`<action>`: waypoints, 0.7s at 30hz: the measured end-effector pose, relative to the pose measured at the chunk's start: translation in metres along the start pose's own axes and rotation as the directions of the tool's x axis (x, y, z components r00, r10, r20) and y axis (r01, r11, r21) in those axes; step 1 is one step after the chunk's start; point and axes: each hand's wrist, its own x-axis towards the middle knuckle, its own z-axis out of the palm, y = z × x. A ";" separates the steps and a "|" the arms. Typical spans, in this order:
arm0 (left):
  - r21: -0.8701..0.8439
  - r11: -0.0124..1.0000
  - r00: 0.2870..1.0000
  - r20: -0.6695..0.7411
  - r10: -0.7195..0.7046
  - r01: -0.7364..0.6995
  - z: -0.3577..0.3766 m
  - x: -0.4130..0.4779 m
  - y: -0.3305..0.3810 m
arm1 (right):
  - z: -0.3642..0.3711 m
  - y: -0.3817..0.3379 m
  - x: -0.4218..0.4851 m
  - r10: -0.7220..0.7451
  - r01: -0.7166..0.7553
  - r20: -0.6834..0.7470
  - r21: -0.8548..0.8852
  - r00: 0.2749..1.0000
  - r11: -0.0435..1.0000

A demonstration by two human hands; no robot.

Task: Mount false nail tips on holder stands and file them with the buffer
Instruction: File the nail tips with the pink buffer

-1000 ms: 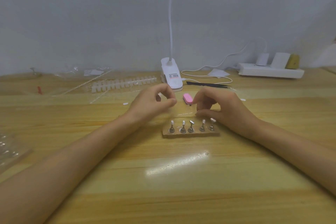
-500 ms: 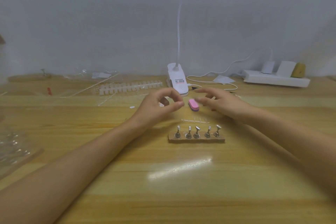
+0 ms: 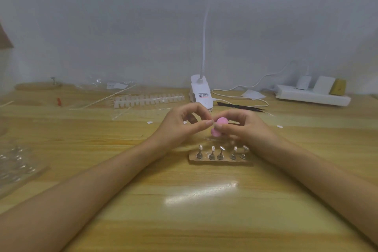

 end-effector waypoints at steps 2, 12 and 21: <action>0.022 1.000 1.000 0.000 0.005 -0.005 0.000 0.000 -0.001 | -0.002 0.001 0.002 0.013 -0.021 0.054 0.154 0.998 0.988; -0.004 1.000 1.000 0.012 -0.003 0.003 -0.002 0.000 -0.004 | -0.001 -0.003 0.004 0.070 -0.091 0.109 0.195 0.992 0.977; -0.059 0.998 1.000 -0.027 0.004 -0.006 -0.003 0.001 -0.008 | 0.006 -0.006 0.001 0.053 -0.062 0.046 0.218 0.998 0.974</action>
